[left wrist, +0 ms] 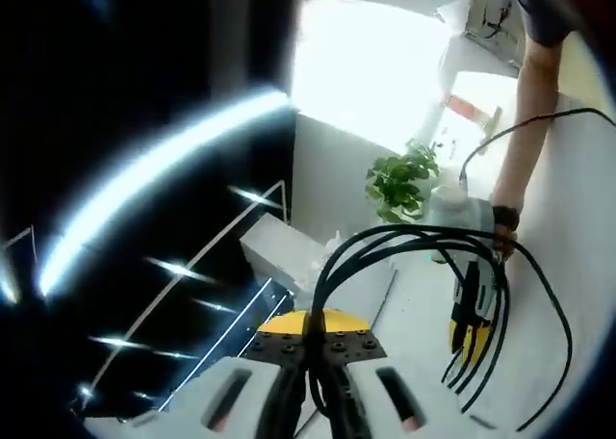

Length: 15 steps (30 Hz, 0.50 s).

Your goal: Coil the Type-C to USB data cable on the desktop and secure it with Velcro straps.

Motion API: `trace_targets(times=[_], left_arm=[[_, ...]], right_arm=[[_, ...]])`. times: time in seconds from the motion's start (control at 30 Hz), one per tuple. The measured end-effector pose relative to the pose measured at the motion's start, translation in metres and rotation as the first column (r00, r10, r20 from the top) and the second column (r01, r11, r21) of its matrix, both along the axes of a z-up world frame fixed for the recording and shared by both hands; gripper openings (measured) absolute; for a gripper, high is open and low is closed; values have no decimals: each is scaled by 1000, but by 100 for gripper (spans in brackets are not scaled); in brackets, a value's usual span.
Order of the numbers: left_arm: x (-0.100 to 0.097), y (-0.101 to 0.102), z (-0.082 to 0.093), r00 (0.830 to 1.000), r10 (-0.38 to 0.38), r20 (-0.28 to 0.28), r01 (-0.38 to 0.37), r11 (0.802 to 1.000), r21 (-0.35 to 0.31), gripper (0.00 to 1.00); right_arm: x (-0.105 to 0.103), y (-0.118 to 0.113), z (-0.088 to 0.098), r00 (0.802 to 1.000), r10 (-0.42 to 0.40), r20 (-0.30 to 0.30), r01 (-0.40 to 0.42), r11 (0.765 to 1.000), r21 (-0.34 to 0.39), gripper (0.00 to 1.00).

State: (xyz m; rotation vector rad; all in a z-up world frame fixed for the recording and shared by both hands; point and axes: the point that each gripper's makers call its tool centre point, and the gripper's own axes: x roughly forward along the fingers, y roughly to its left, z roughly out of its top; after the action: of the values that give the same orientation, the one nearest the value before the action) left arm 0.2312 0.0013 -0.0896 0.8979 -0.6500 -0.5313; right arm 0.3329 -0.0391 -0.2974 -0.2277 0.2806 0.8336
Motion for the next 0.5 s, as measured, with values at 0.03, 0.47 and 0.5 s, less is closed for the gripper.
trace_targets(times=[0.03, 0.47, 0.5], left_arm=[[-3, -2, 3, 1000, -11, 7, 11, 1000, -4, 4], [0, 0, 16, 999, -35, -6, 35, 999, -40, 4], [1, 1, 18, 999, -40, -16, 39, 998, -49, 4]], right_arm=[[0, 0, -1, 1000, -4, -3, 4, 1000, -10, 15], [-12, 0, 15, 997, 59, 41, -58, 998, -24, 13], [-13, 0, 17, 997, 65, 37, -65, 998, -9, 14]])
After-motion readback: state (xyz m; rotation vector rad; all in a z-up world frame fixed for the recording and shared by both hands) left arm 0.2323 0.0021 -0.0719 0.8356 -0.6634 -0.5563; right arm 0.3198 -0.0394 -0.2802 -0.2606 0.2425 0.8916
